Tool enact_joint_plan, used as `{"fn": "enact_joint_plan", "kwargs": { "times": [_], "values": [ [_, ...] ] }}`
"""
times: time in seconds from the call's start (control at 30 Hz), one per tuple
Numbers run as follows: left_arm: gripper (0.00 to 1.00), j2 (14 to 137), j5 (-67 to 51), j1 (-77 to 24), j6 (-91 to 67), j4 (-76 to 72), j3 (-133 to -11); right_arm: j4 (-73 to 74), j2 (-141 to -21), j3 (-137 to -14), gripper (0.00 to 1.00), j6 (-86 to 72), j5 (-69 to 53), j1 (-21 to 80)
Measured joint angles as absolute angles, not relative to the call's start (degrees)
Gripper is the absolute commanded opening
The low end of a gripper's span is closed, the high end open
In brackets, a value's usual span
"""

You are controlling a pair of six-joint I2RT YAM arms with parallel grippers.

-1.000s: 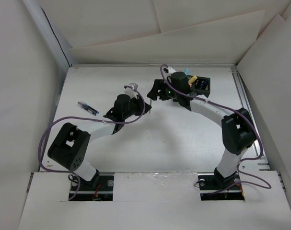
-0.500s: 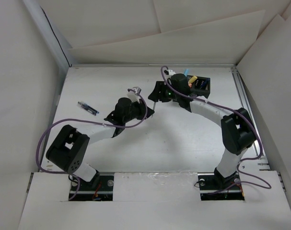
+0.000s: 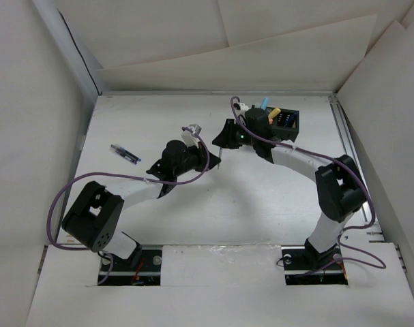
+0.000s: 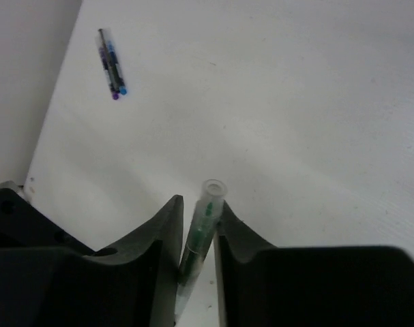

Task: Sort the stationery into containers
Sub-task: Place the pen in the storage box.

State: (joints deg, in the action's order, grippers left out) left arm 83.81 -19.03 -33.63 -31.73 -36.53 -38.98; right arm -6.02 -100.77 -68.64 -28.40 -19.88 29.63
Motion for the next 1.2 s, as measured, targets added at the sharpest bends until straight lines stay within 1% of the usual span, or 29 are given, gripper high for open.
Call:
{"fn": "enact_joint_plan", "kwargs": {
  "times": [0.07,0.1,0.2,0.23,0.27,0.3,0.37,0.4,0.43,0.47,0.53,0.77,0.87,1.03,1.2],
  "values": [
    [0.00,83.83,-19.33,-33.78,-31.73,-36.51,-38.96,-6.63,-100.25,-68.23,0.17,-29.28,-20.84,29.63],
    [0.00,83.83,-19.44,-33.78,-31.73,-36.60,-38.96,-7.03,-99.96,-68.12,0.11,-29.76,-21.41,29.67],
    [0.01,83.83,-19.62,-33.78,-31.73,-37.41,-38.96,-7.68,-99.33,-68.03,0.04,-30.09,-22.02,29.71],
    [0.05,83.83,-19.57,-33.78,-31.73,-37.56,-38.96,-7.77,-99.22,-68.03,0.02,-30.09,-22.00,29.67],
    [0.10,83.83,-19.57,-33.76,-31.75,-37.58,-38.96,-7.77,-99.13,-67.99,0.01,-30.09,-21.89,29.67],
    [0.24,83.83,-19.57,-33.78,-31.75,-37.63,-38.96,-7.79,-99.02,-67.92,0.01,-30.09,-21.85,29.69],
    [0.39,83.83,-19.57,-33.74,-31.73,-37.65,-38.92,-7.86,-98.76,-67.68,0.00,-29.74,-21.39,29.52],
    [0.45,83.83,-19.49,-33.69,-31.83,-37.69,-38.92,-7.79,-98.50,-67.46,0.00,-29.61,-20.91,29.21],
    [0.54,83.83,-19.46,-33.69,-31.92,-37.71,-38.89,-7.66,-98.24,-67.31,0.00,-29.54,-20.45,28.82],
    [0.57,83.83,-19.46,-33.65,-31.92,-37.76,-38.89,-7.75,-97.67,-67.00,0.00,-29.47,-19.99,27.81],
    [0.59,83.83,-19.38,-33.65,-32.03,-38.04,-38.87,-7.64,-96.20,-66.54,0.00,-29.34,-19.03,26.04],
    [0.59,83.55,-18.26,-33.65,-31.99,-38.22,-38.85,-7.66,-91.88,-66.67,0.00,-29.12,-17.43,17.67],
    [0.59,82.91,-16.88,-33.65,-31.83,-37.85,-38.85,-6.35,-90.24,-67.00,0.00,-28.71,-13.98,12.64],
    [0.59,82.41,-13.89,-33.65,-31.40,-36.86,-38.85,-5.15,-87.57,-68.53,0.00,-28.53,1.06,4.97],
    [0.59,82.41,-10.28,-33.65,-31.27,-34.87,-38.85,-4.97,-87.94,-70.48,0.00,-28.53,17.78,2.90]
  ]
}}
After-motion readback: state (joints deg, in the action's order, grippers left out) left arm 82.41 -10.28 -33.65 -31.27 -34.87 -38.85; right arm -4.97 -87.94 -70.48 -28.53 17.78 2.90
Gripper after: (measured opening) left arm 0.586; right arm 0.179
